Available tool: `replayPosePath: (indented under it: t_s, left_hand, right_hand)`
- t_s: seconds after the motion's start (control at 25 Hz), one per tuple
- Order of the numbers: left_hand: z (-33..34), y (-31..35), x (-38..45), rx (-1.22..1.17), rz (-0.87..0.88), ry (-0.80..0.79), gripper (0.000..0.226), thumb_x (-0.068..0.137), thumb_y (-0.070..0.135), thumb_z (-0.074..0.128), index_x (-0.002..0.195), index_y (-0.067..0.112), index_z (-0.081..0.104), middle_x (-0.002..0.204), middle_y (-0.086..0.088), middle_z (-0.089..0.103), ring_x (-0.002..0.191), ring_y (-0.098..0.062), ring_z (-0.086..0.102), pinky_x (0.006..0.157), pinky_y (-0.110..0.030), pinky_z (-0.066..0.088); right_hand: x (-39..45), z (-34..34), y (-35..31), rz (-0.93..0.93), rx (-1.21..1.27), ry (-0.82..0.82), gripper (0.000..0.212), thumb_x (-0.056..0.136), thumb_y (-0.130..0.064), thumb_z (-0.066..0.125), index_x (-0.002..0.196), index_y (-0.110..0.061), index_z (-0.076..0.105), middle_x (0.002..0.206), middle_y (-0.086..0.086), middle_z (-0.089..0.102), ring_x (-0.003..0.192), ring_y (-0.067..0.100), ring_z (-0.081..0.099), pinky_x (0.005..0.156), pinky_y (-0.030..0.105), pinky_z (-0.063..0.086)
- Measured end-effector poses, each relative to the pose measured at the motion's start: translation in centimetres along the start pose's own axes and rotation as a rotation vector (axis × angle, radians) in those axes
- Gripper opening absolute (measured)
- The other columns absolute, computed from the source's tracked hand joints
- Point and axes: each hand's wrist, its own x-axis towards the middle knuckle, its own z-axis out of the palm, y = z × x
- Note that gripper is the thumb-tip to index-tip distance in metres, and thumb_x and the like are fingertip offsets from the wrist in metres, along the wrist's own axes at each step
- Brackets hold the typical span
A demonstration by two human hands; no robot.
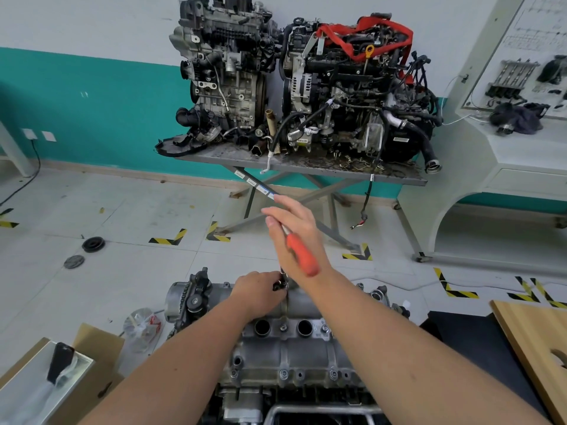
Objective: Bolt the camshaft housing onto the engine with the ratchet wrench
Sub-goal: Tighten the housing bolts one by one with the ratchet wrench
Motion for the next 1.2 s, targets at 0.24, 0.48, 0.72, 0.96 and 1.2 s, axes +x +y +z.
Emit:
replayPosePath:
  t_s: [0.24, 0.48, 0.72, 0.96, 1.2]
  left_hand:
    - [-0.1, 0.0, 0.0, 0.026, 0.004, -0.012, 0.020, 0.093, 0.043, 0.045, 0.096, 0.027, 0.055, 0.106, -0.005, 0.069, 0.099, -0.028, 0.060, 0.077, -0.036, 0.043]
    - [0.1, -0.1, -0.1, 0.026, 0.025, 0.017, 0.026, 0.093, 0.043, 0.047, 0.110, 0.027, 0.059, 0.109, -0.003, 0.068, 0.105, -0.028, 0.059, 0.076, -0.034, 0.038]
    - [0.0, 0.0, -0.2, 0.030, 0.030, 0.022, 0.024, 0.093, 0.043, 0.047, 0.106, 0.027, 0.060, 0.110, -0.004, 0.068, 0.106, -0.028, 0.059, 0.085, -0.035, 0.045]
    - [-0.2, 0.0, -0.3, 0.030, 0.034, 0.010, 0.025, 0.094, 0.043, 0.045, 0.104, 0.026, 0.060, 0.108, -0.003, 0.069, 0.105, -0.028, 0.059, 0.085, -0.036, 0.046]
    - [-0.5, 0.2, -0.5, 0.065, 0.037, -0.011, 0.026, 0.097, 0.045, 0.044, 0.096, 0.020, 0.053, 0.108, -0.005, 0.068, 0.103, -0.029, 0.060, 0.081, -0.035, 0.043]
  right_hand:
    - [1.0, -1.1, -1.7, -0.283, -0.853, -0.291, 0.030, 0.097, -0.036, 0.046, 0.108, -0.014, 0.064, 0.098, 0.005, 0.061, 0.089, 0.030, 0.057, 0.075, 0.040, 0.043]
    - [4.2, -1.8, -4.7, 0.100, -0.877, -0.619, 0.034, 0.106, -0.037, 0.032, 0.106, -0.018, 0.059, 0.092, 0.004, 0.062, 0.076, 0.027, 0.056, 0.061, 0.035, 0.033]
    - [3.9, -2.4, -4.7, 1.058, 0.681, -0.279, 0.003, 0.100, -0.009, 0.043, 0.102, -0.007, 0.043, 0.069, 0.013, 0.071, 0.064, 0.022, 0.073, 0.052, 0.024, 0.049]
    - [1.0, -1.2, -2.2, 0.931, 0.816, -0.138, 0.024, 0.102, -0.029, 0.040, 0.110, -0.016, 0.059, 0.091, 0.011, 0.076, 0.088, 0.022, 0.073, 0.079, 0.030, 0.047]
    - [-1.4, -0.4, -1.3, 0.458, 0.393, -0.177, 0.037, 0.094, -0.062, 0.042, 0.129, -0.059, 0.055, 0.117, -0.028, 0.063, 0.108, -0.002, 0.064, 0.094, 0.023, 0.047]
